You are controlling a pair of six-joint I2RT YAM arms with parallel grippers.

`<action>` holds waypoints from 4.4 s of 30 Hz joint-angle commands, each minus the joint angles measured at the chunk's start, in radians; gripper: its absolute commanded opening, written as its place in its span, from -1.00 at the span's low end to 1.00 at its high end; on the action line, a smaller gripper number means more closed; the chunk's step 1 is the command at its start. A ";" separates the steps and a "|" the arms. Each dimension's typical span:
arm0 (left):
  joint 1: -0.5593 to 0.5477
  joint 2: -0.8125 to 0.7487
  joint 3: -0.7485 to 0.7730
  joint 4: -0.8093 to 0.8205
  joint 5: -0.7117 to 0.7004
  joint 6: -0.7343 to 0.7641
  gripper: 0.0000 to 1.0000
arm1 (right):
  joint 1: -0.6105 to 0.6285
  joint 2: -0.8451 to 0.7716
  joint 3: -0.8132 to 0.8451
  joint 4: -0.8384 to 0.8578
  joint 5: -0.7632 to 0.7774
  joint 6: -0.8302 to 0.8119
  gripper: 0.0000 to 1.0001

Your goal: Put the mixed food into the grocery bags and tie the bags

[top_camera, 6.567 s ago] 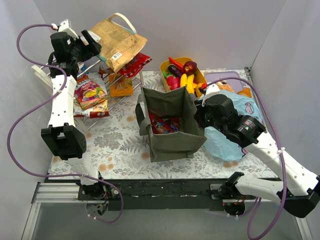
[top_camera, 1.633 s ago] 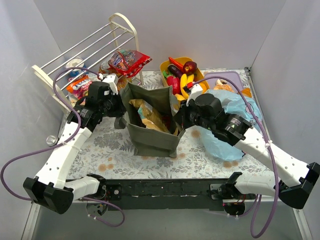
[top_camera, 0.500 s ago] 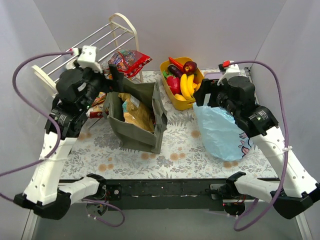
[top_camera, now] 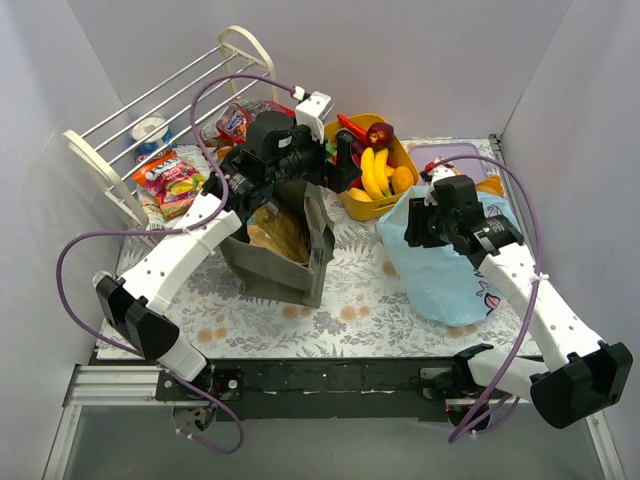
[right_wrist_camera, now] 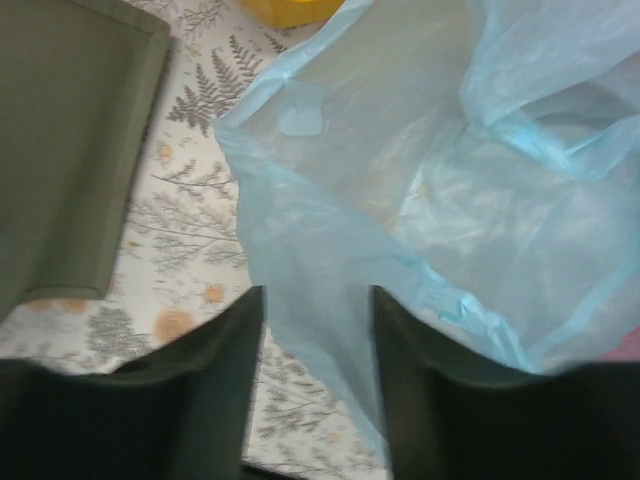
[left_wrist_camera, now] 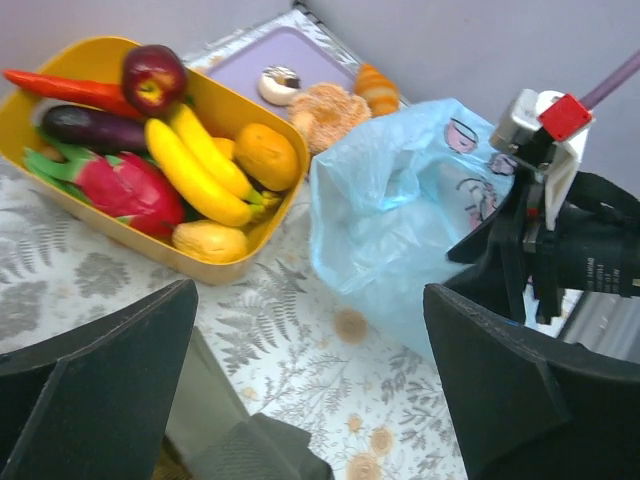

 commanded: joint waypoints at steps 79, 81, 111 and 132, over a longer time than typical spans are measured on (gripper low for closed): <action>-0.275 -0.177 -0.392 0.284 0.148 0.378 0.96 | 0.145 -0.153 0.166 0.137 -0.215 -0.234 -0.97; -0.283 -0.166 -0.384 0.297 0.103 0.386 0.96 | 0.145 -0.145 0.186 0.115 -0.241 -0.234 -0.97; -0.324 -0.194 -0.530 0.549 -0.062 0.578 0.18 | 0.145 -0.024 0.421 -0.051 -0.459 -0.191 -0.97; -0.202 -0.166 -0.501 0.380 -0.160 -0.197 -1.00 | 0.147 -0.172 0.185 0.135 -0.391 -0.148 0.61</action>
